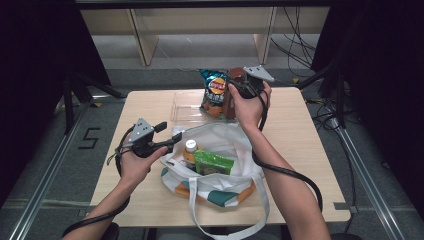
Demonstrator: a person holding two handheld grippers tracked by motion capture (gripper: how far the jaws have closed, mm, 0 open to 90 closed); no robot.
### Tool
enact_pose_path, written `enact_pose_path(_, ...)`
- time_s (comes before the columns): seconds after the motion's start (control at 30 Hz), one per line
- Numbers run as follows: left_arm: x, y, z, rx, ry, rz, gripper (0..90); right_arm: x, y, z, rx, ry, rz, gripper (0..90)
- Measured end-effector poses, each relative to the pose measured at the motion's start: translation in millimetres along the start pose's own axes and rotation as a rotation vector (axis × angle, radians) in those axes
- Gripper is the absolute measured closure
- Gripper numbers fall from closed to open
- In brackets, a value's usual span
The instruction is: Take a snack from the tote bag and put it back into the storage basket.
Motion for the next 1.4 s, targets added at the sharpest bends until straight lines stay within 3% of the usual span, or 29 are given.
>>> enact_pose_path(0.07,-0.4,0.6,-0.4,0.007,-0.001,-0.001,29.0,-0.7,-0.2,-1.0,-0.001,0.0,-0.01,39.6)
enact_pose_path(0.1,-0.4,0.6,-0.4,0.007,-0.001,-0.001,29.0,-2.4,0.8,-0.6,0.026,0.013,-0.007,39.6)
enact_pose_path(0.13,-0.5,0.3,-0.4,0.007,-0.001,-0.001,29.0,-1.9,-0.9,-2.2,0.007,0.002,-0.006,39.6)
enact_pose_path(0.3,0.1,-0.4,-0.2,0.002,-0.001,-0.001,29.0,-5.3,-1.7,-10.2,0.029,-0.017,-0.018,39.4)
enact_pose_path(0.4,0.5,-1.1,-0.3,0.001,-0.001,0.0,29.0,-5.6,-2.6,-15.0,0.013,-0.028,-0.018,39.3)
enact_pose_path(0.57,-0.2,0.1,-0.3,0.006,-0.002,-0.002,29.0,-7.3,2.2,-21.5,0.046,-0.044,-0.005,39.1)
enact_pose_path(0.63,-0.2,0.1,0.6,0.003,0.0,-0.002,29.0,-6.9,2.3,-22.6,0.031,-0.069,0.002,39.1)
enact_pose_path(0.73,-0.7,-0.4,0.2,0.006,-0.001,-0.001,29.0,-8.1,3.9,-27.4,0.058,-0.103,0.011,39.0)
enact_pose_path(0.8,-0.3,-0.3,0.0,0.005,0.0,-0.001,29.0,-7.8,2.6,-33.0,0.05,-0.125,0.01,39.1)
enact_pose_path(0.87,0.2,0.5,0.5,0.003,0.0,-0.001,29.0,-8.0,3.5,-37.1,0.065,-0.127,0.013,39.0)
enact_pose_path(1.0,0.2,0.8,0.3,0.003,-0.003,-0.002,29.0,-9.1,3.6,-44.5,0.044,-0.157,0.004,38.9)
enact_pose_path(1.07,-0.1,0.4,0.4,0.004,-0.001,-0.002,29.0,-10.7,4.8,-45.3,0.074,-0.158,0.014,38.9)
enact_pose_path(1.2,-0.1,-0.3,0.1,-0.002,-0.006,-0.001,29.0,-11.2,4.8,-47.3,0.089,-0.185,0.018,38.5)
enact_pose_path(1.4,0.0,0.1,0.1,0.0,-0.005,-0.002,29.0,-11.2,4.3,-51.9,0.08,-0.202,0.018,38.5)
Point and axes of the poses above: each handheld gripper's, and its own axes: x roughly backward along the jaws, z roughly out of its top, y roughly to its right, the point moved 6 cm from there along -x, roughly forward along the jaws, and after that the axes turned 6 degrees about -x, right-handed, at the moved point
